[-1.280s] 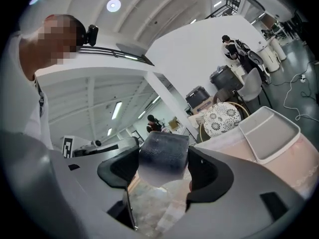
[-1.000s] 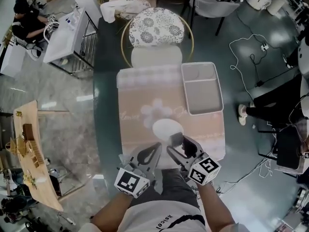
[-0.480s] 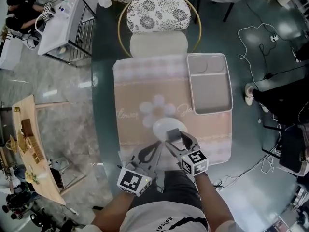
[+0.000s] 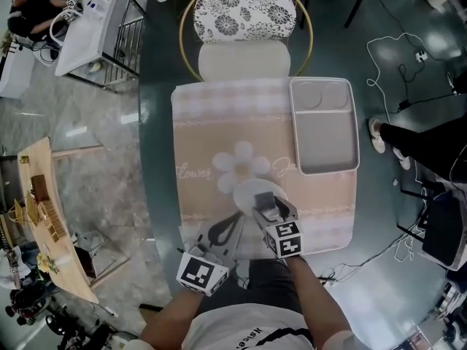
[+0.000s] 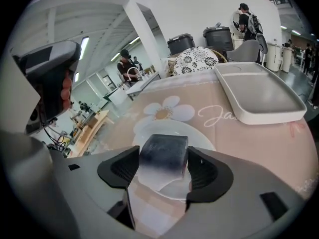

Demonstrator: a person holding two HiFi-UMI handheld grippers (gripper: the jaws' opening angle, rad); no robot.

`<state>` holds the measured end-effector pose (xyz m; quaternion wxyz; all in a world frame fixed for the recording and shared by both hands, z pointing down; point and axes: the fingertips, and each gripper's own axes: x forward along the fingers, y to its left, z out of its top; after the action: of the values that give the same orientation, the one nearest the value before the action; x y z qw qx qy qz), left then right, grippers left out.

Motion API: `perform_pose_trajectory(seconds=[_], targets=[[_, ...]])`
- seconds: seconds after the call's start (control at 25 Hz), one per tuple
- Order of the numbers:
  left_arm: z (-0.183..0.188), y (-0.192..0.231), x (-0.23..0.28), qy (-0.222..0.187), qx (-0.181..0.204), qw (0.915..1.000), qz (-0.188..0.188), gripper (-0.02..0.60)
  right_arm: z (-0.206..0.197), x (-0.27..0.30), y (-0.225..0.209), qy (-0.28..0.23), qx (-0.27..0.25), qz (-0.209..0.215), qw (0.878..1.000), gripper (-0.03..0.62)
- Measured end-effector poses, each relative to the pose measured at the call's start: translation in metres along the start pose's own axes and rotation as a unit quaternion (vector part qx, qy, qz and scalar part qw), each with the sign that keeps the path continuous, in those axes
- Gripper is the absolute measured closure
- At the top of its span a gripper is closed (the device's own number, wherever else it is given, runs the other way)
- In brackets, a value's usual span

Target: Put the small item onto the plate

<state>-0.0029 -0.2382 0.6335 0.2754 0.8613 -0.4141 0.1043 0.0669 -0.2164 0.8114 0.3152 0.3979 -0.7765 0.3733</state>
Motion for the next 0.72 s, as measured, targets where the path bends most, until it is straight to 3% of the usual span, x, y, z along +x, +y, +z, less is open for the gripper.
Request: perform_pose_trajectory(seconds=[0.48, 0.72], targets=[[0.003, 0.013, -0.008, -0.003, -0.005, 0.9997, 0.022, 0.575, 0.003, 0.011, -0.003, 0.045, -0.022, -0.028, 0.998, 0.278], [0.009, 0.004, -0.021, -0.009, -0.012, 0.9998, 0.015, 0.575, 0.021, -0.018, 0.008, 0.019, -0.015, -0.02, 1.0, 0.278]])
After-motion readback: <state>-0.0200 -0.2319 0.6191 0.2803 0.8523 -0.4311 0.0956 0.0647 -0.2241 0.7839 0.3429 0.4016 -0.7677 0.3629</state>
